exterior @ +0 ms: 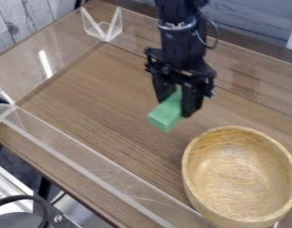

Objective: Put the green block in the brown bowl

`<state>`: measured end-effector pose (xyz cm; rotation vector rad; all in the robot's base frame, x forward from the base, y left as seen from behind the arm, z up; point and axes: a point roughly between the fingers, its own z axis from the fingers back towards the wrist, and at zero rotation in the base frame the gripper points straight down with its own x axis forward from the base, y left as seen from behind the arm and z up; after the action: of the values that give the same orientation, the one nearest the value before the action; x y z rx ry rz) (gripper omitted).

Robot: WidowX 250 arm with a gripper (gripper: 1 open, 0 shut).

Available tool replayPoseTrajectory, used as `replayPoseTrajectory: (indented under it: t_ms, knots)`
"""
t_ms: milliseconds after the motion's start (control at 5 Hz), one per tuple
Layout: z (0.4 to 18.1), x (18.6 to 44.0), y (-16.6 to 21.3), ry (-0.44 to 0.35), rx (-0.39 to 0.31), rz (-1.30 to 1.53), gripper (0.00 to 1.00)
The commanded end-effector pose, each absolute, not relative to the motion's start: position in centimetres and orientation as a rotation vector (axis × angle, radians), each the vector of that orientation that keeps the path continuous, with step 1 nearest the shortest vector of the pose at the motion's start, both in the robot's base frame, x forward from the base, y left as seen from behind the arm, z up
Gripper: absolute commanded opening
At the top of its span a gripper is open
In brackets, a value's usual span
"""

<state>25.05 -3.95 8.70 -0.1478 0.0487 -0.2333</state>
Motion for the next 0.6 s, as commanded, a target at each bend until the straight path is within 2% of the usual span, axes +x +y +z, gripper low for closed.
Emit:
replayPoseTrajectory:
  t_ms: [0,400]
  knots:
    - [9.7,24.9,-6.6,-0.008,-0.156,-0.276,0.0]
    - [8.6,24.3,-9.8,0.007,-0.165,-0.33,0.0]
